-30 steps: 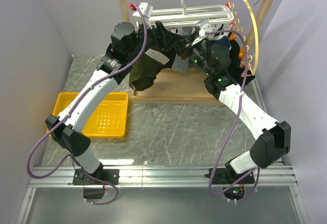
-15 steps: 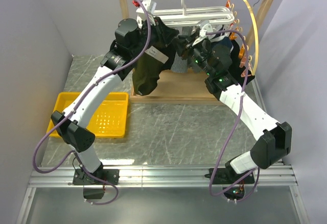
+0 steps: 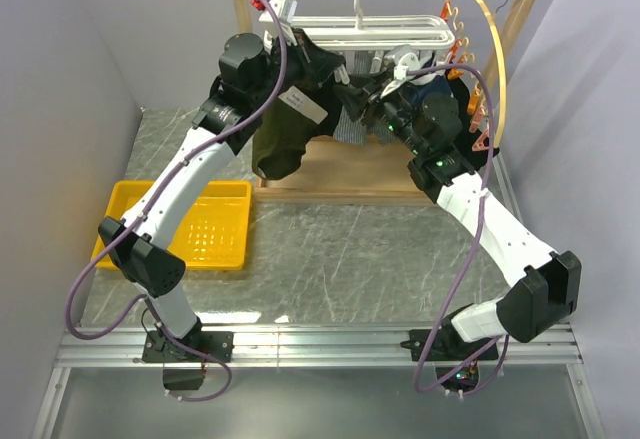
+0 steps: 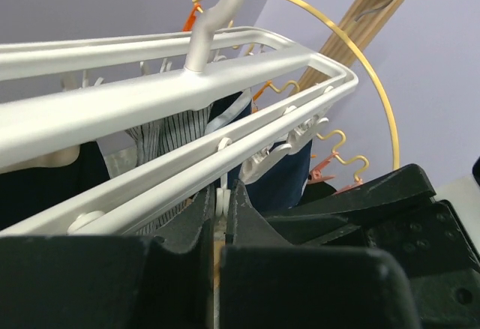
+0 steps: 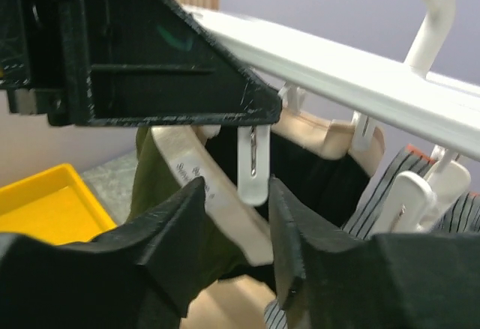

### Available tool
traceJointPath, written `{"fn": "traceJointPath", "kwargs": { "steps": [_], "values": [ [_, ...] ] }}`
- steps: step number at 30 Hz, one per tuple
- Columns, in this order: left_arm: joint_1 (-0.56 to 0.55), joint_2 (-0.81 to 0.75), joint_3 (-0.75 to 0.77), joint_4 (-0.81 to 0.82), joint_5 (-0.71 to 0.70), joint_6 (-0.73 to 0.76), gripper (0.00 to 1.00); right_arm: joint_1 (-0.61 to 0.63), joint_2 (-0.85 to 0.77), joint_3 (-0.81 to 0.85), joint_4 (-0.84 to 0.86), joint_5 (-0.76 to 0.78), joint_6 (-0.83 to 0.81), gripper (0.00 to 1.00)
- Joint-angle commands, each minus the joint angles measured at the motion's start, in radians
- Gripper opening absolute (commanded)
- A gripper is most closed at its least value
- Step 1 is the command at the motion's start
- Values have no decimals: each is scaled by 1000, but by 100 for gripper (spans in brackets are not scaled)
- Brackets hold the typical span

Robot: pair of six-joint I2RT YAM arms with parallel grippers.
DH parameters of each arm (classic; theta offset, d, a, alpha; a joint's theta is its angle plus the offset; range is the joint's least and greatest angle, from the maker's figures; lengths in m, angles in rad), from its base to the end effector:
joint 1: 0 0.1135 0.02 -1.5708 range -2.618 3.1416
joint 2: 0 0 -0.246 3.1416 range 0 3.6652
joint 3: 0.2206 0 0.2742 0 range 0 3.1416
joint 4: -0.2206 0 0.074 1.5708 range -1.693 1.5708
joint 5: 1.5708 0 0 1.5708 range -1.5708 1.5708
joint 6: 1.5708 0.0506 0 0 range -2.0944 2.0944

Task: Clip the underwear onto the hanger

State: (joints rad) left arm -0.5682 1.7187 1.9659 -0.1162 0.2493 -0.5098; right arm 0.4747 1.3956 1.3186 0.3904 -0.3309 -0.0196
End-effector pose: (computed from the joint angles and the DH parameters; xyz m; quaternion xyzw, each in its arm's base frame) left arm 0.3498 -0.2381 0.4965 0.1125 0.6512 -0.4533 0.5982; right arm 0.3166 0.1812 0.4325 -0.2711 0.5298 0.2743 0.7553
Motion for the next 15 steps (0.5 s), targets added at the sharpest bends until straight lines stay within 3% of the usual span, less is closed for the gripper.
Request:
{"fn": "traceJointPath", "kwargs": {
  "steps": [1,8,15],
  "values": [
    [7,-19,-9,38,22,-4,0,-11,-44,2,-31,-36,6,48],
    [22,-27,-21,52,70,-33,0,-62,-113,-159,-81,-198,116,51],
    [37,-37,-30,66,130,-55,0,-71,-61,-272,10,-404,239,53]
  ]
}}
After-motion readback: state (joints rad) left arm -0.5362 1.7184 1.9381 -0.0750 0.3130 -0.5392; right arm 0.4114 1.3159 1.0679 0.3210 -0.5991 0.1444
